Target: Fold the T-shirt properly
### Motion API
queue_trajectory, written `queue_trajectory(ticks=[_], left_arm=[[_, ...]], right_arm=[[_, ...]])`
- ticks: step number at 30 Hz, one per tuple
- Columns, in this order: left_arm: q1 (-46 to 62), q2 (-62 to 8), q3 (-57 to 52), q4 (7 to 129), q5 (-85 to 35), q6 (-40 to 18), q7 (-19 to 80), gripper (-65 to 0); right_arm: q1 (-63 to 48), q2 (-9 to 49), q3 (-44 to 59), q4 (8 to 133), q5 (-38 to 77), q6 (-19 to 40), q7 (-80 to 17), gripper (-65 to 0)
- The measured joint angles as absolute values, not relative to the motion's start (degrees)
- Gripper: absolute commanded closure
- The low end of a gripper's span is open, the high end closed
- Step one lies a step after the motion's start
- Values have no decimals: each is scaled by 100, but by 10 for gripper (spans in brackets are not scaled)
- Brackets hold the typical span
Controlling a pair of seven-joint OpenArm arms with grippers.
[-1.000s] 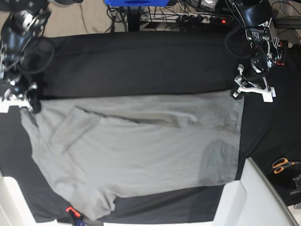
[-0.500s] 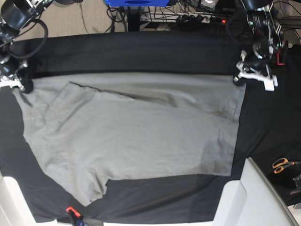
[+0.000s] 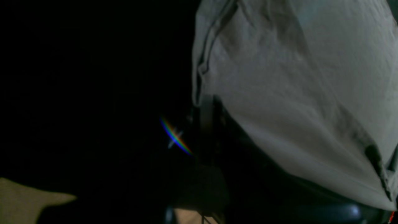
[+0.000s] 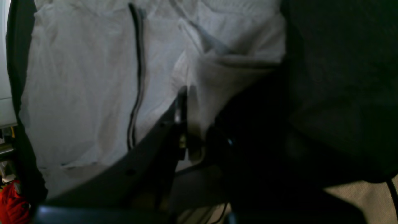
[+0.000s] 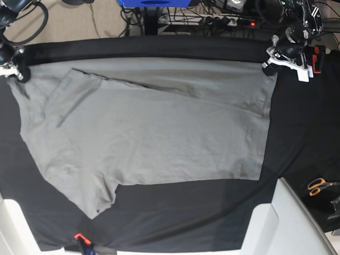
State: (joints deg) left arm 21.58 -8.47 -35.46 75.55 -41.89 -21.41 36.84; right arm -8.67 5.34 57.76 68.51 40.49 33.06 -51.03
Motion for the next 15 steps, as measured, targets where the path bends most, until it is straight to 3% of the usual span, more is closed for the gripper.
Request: queue_trajectory(ticks=[15], left_arm=[[2399,-668,-3763,7564,-4187,-2141,3673,0]], right_arm=[[-932,534,5774,6836,4045,3328,-5105,-2]])
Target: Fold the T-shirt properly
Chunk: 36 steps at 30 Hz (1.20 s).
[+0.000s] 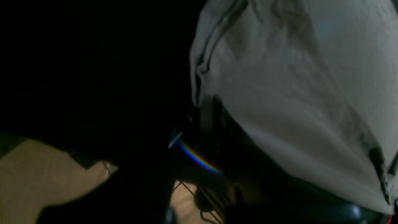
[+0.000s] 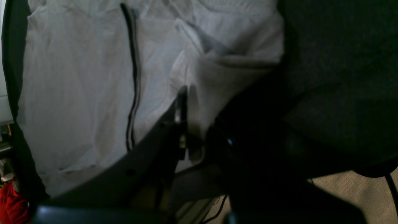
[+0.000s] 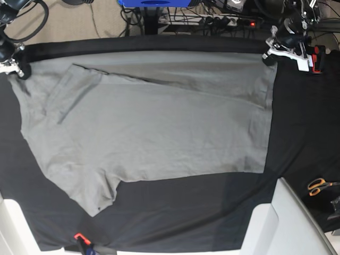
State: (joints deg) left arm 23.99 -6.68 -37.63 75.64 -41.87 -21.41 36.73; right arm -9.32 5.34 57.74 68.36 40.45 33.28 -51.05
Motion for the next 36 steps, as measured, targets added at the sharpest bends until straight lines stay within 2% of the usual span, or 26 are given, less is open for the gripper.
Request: queue_trajectory(ticks=[26,28,29,31,32,34,36], left_arm=[[2368,-687,-3769,7557,-4185,-2134,3667,0],[2368,-690,-3769,7557,-4187,-2134,3667,0],[2370,-690,-3769,7557,-4187,-2134,3667,0],[2373,-696,-3774,7557,-4187,-2134,3667,0],[2375,-698,-3780,7559,-4187,-2132,3667,-36],[2383,-698,-3785,7559,-4176,-2115,3653,-171],[2381,-698,-3896,7559,-4191,-2121,3592,-270]], right_arm=[[-1151,344,5776,6825,4027,3301,-5046,-9],[-1153,344,5776,6825,4027,3301,-5046,-44],[-1181,344,5776,6827,4036,3301,-5043,-81],[-1258,344,5776,6858,4047,3297,-5039,-203],[-1297,346,5782,6864,4049,3297,-5037,-258],[-1308,327,5929,6869,4123,3336,-5059,-371],[-1223,250,6372,6893,4086,3328,-5006,-419]])
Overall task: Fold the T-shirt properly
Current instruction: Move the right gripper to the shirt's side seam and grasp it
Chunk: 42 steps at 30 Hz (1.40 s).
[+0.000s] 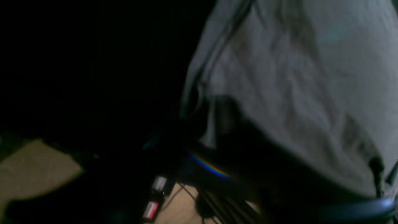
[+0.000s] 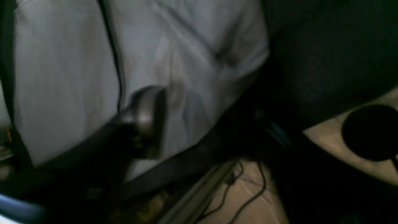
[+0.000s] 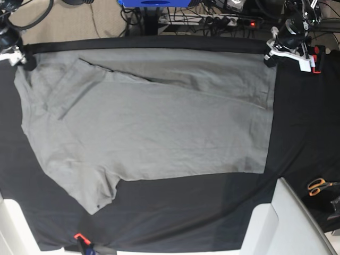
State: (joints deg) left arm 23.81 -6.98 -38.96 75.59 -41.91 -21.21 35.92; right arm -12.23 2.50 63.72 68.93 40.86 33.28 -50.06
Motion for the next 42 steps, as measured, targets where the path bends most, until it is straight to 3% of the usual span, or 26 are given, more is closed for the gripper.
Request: queue_trajectory(ticks=[1,4,9,15,17,22,25,31,36,42], left_arm=[[2366,-696,-4018,7559,-4191,-2117,3592,-318],[2379,-703,-4421,7564,-4134,-2088,3588,-380],[2366,-926,-4980,7634,-4106,-2088,3660,-392],[2154,-1680,-5019,8243,-4125,-2095,3656,-388],[2080,-1846,-4952,8423,-4191,-2117,3627,-387],[1929,-2423,-3924,8486,-4086,-2097,3684,-383],[1905,-2672,-3426,8517,-4139,-2150,3667,-383],[2014,-2657,-3444,8458,-4104,-2097,3675,-382],[2097,-2652,-3441,8464,-4106,-2099,3667,-382],[2091,-2641,-3439,8455,-4108,-2102,3667,-382]], right_arm=[[-1225,222,6499,6904,4049,3258,-4963,-419],[-1306,274,6582,6901,4051,3301,-5030,-419],[-1168,580,6600,6899,4003,3280,-5046,-419],[-451,1288,6361,6840,3962,3262,-5063,-423],[-117,1730,5769,6746,3929,3301,-4934,-425],[878,2567,3441,5542,4060,3363,-3306,-425],[1413,2803,1988,4272,4027,3343,-2263,-425],[2436,2860,-126,1772,4042,3275,-239,-425],[2604,2565,-1090,1116,4053,3280,615,-420],[2663,2440,-1288,1127,4115,2958,646,-419]])
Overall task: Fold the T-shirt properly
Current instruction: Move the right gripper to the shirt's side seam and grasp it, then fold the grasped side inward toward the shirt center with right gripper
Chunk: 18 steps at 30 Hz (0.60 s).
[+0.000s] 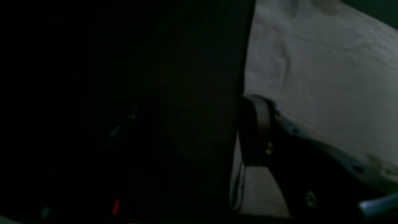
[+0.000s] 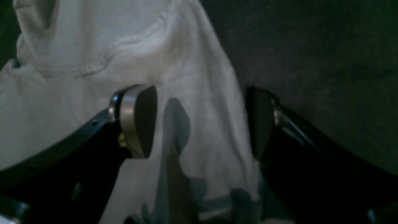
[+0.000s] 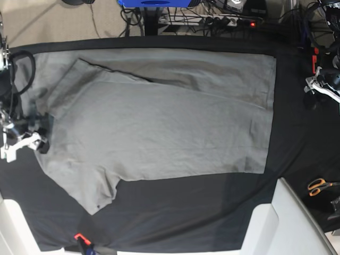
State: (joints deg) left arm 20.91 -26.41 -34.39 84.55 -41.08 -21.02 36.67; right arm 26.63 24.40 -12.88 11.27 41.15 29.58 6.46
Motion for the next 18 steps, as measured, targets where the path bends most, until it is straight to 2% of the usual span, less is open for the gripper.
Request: queue_trajectory(ticks=[2,4,10,12,18], left_arm=[[2099,-2635,-3439,8453,-4101,-2102,3671,-382],[2121,-2637,-3441,8453,-4101,-2099,3671,-382],[2115,-2624,-3441,8453,-4101,-2099,3669,-382],[2112,-2624,-3430,8453,-4104,-2099,3669,-382],[2082,-2484,-3430,8453,-4104,-2099,3669,-382]], right_arm=[[2665,2440,-1304,1129,4115,2856,650,-417],[2663,2440,-1304,1151,4112,2783,648,-384],[2637,2462,-1304,1212,4064,2670,556,-66],[2600,2453,-1304,1315,4049,2648,493,0],[2596,2447,-1297,1361,4049,2652,489,-2]])
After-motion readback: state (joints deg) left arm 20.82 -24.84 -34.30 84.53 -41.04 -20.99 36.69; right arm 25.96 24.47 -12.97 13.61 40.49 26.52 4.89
